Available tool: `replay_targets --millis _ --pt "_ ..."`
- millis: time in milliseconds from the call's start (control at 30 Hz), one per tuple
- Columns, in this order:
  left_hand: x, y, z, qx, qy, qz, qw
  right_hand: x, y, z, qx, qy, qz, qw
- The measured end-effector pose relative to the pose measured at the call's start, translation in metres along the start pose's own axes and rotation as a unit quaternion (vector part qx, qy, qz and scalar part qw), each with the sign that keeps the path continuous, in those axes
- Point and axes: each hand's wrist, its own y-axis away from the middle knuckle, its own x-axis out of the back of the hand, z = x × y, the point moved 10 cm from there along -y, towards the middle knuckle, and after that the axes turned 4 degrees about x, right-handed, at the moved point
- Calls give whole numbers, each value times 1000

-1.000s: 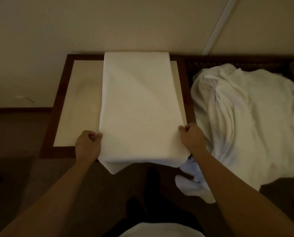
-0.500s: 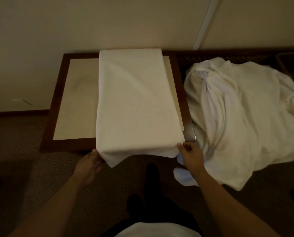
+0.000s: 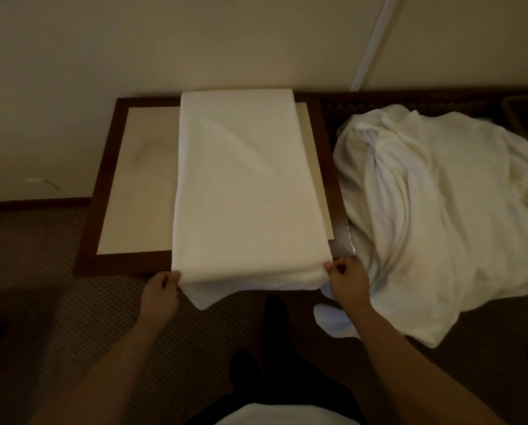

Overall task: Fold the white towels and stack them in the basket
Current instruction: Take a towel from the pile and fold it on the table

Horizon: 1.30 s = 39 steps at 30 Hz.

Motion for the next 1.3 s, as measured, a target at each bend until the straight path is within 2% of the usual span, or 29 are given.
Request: replay_targets --millis 133,300,400,633,700,833,900,1000,1167,1300 --pt "-4 -1 -2 -4 -2 -4 1000 -10 2 8 -21 -60 -14 998" --pt "-18 1 -8 -3 19 -78 997 -36 15 7 -68 -170 -128 975" --pt "-24 3 -15 -6 7 -98 995 -43 15 9 -61 -213 -150 963" --pt "1 8 -25 11 30 12 999 -52 34 5 -54 -192 -208 957" --pt "3 15 -26 17 44 14 999 -58 44 7 -72 -213 -201 953" --pt "-10 30 -35 20 38 -63 997 -59 57 6 -80 -235 -168 954" --pt "-6 34 -40 12 14 -61 998 -49 59 4 -39 -192 -125 973" --pt "3 39 -46 22 15 -38 999 -36 65 5 -28 -171 -81 982" --pt "12 56 -30 -32 62 -34 997 -34 82 4 -27 -178 -91 979" --pt "24 65 -24 -83 -3 -60 995 -16 91 -9 29 -202 -78 976"
